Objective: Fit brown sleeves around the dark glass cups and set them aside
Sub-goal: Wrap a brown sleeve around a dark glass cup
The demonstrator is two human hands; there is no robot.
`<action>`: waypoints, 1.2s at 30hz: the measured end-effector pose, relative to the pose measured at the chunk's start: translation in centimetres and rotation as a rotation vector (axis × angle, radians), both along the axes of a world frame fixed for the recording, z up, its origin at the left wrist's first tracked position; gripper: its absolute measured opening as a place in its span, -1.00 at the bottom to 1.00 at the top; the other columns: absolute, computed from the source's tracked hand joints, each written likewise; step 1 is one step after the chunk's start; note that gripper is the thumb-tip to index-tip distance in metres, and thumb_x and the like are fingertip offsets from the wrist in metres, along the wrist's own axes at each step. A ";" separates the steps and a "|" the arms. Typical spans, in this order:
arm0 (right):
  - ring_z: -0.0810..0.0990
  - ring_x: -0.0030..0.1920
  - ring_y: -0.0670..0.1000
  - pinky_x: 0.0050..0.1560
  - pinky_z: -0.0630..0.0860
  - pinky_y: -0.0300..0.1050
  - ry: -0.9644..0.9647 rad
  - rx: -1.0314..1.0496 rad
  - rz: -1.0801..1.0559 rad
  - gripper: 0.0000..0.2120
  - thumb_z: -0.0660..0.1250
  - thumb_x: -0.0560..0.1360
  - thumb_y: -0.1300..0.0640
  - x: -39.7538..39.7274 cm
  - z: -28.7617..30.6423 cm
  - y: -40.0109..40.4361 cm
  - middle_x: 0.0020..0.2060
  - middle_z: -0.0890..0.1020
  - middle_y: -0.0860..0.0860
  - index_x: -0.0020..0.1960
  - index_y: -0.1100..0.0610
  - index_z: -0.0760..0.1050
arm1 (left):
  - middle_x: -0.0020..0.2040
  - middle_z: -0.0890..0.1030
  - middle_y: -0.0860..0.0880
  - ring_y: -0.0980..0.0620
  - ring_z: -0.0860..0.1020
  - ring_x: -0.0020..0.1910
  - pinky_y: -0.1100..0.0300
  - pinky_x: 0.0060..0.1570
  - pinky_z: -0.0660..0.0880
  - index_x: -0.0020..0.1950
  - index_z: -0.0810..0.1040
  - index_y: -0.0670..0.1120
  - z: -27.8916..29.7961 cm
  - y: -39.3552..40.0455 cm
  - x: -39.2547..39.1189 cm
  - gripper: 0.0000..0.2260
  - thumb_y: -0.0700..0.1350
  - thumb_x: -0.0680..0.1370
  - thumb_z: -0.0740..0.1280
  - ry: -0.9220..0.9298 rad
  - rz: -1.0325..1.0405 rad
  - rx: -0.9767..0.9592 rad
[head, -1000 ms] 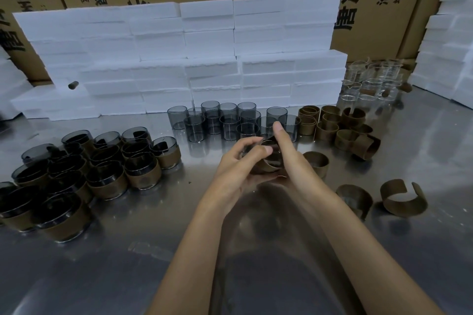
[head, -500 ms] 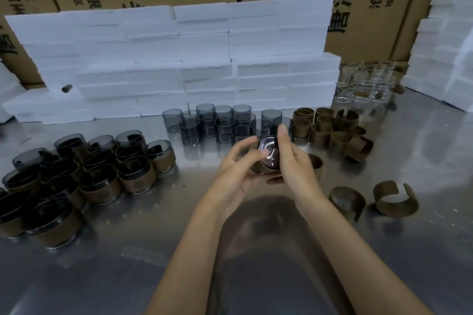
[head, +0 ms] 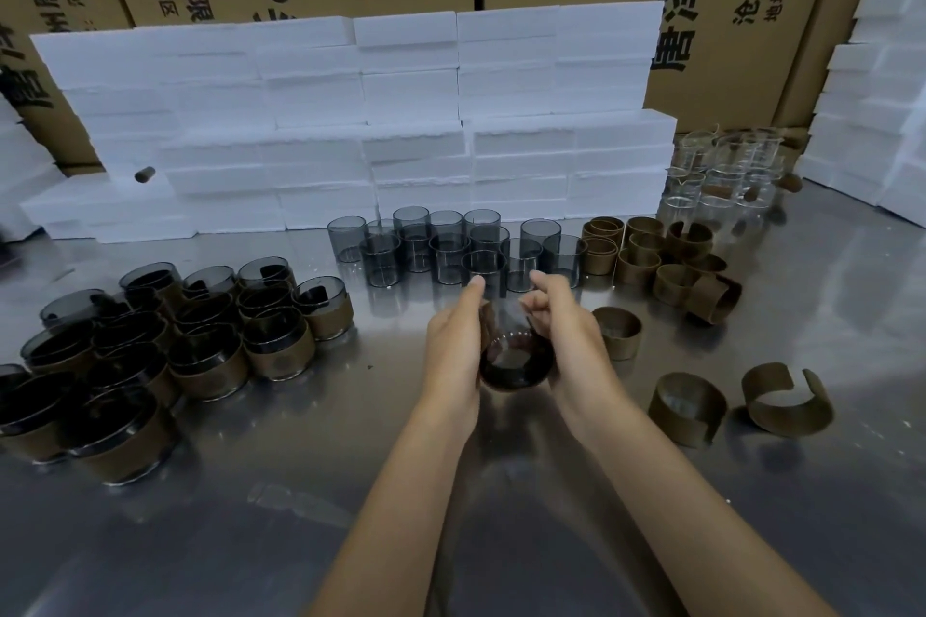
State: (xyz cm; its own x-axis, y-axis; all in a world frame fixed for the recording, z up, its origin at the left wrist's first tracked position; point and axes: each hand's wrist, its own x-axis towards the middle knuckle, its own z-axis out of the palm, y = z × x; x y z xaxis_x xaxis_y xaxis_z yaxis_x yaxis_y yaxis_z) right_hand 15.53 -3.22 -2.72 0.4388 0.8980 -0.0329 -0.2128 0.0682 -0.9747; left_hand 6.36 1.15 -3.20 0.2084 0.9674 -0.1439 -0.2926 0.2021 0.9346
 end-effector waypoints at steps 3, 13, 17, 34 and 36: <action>0.53 -0.16 0.10 0.02 0.49 0.04 0.174 0.031 -0.026 -0.69 0.38 0.51 -0.10 -0.1 0.3 -0.8 -0.23 0.51 0.12 -0.25 0.08 0.43 | -0.33 0.65 -0.06 0.05 0.64 -0.39 0.29 -0.42 0.52 -0.23 0.59 -0.11 -0.1 -0.8 0.8 -0.73 0.00 0.61 0.37 0.005 -0.026 0.030; 0.67 -0.26 0.06 -0.14 0.57 -0.02 0.276 -0.005 0.039 -0.77 0.42 0.50 0.04 -0.3 0.1 -1.3 -0.32 0.66 0.08 -0.31 0.07 0.59 | -0.17 0.64 -0.21 -0.08 0.67 -0.26 0.19 -0.32 0.61 -0.01 0.63 -0.18 -0.3 -1.5 1.2 -0.74 0.04 0.60 0.39 -0.036 -0.021 -0.025; 0.70 -0.26 0.03 -0.19 0.59 -0.06 0.271 -0.009 0.074 -0.82 0.42 0.51 0.03 -0.2 -0.1 -1.3 -0.28 0.69 0.09 -0.22 0.10 0.65 | -0.19 0.65 -0.23 -0.09 0.68 -0.27 0.18 -0.32 0.60 0.04 0.64 -0.27 -0.2 -1.6 1.1 -0.66 0.04 0.60 0.39 -0.029 -0.010 -0.032; 0.63 -0.27 0.02 -0.18 0.59 -0.06 0.283 0.003 0.141 -0.76 0.46 0.49 -0.08 0.5 0.2 -0.9 -0.30 0.59 0.05 -0.22 0.06 0.58 | -0.51 0.36 0.05 0.13 0.38 -0.50 0.33 -0.42 0.37 -0.52 0.36 0.02 1.0 -1.6 0.2 -0.47 0.26 0.57 0.30 0.079 0.012 0.364; 0.68 -0.15 0.09 0.00 0.65 0.08 0.340 -0.024 0.264 -0.63 0.43 0.50 -0.14 0.5 0.4 -1.0 -0.17 0.65 0.15 -0.01 0.18 0.65 | -0.53 0.46 0.08 0.18 0.47 -0.52 0.38 -0.46 0.40 -0.52 0.42 0.01 1.1 -1.5 -0.1 -0.47 0.33 0.51 0.28 0.090 -0.014 0.417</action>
